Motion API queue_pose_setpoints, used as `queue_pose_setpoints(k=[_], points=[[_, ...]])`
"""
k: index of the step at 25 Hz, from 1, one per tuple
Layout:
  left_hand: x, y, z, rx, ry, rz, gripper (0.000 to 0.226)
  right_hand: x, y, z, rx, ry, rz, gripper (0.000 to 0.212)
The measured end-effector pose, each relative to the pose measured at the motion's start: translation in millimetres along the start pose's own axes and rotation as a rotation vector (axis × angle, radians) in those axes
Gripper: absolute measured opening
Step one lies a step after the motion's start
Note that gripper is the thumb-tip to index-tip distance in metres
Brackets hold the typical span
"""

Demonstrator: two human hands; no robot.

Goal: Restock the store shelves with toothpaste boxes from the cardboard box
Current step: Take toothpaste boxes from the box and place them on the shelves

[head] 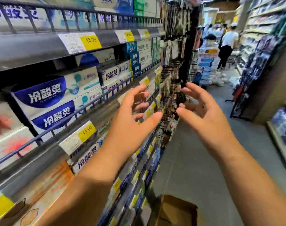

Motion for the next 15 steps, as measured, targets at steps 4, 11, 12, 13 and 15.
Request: queue_pose_setpoints(k=[4,11,12,13,15], points=[[21,1,-39,0.081,0.017,0.019,0.063,-28,8,36,-0.056,0.077,-0.044,0.059],[100,-3,-129,0.210,0.012,0.141,0.072,-124,8,90,-0.047,0.139,-0.179,0.063],[113,0,-142,0.218,0.014,0.158,0.074,-143,9,95,-0.035,0.144,-0.205,0.065],[128,3,-155,0.235,0.008,0.167,0.075,-163,10,101,-0.030,0.140,-0.230,0.066],[158,12,-179,0.300,-0.001,0.207,0.077,-203,15,109,-0.043,0.121,-0.296,0.068]])
Point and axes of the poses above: each hand's wrist, its own y-axis away from the middle knuckle, its own z-axis out of the back of the hand, x = y × z, the point moved 7 cm from there along -y, towards the middle knuckle, and after that the axes turned 7 degrees about -z, right-handed, at the moved point
